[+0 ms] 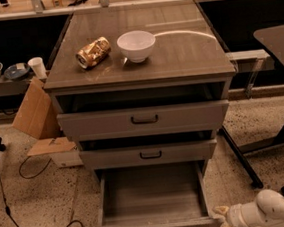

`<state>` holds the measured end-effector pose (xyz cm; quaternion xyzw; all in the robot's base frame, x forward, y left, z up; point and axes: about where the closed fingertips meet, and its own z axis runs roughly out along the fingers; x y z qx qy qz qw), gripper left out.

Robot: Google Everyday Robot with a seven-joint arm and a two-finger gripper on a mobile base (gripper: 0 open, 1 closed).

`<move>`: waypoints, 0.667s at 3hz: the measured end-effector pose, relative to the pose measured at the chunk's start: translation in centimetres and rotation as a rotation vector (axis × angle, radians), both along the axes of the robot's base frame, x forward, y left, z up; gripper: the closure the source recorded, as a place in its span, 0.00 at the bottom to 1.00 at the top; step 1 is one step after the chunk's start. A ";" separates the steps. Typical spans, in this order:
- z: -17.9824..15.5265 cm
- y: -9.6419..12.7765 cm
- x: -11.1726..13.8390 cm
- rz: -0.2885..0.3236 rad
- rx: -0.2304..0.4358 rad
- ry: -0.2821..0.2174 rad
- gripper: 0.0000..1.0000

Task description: Open bottom drawer

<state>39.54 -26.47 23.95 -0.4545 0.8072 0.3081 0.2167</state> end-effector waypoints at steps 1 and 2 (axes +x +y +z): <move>2.0 1.9 -2.0 0.026 0.002 -0.027 0.00; 3.2 2.7 -2.8 0.045 0.000 -0.049 0.00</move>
Offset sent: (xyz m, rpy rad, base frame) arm -0.0361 0.0335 0.0502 -0.0099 -0.0803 0.0618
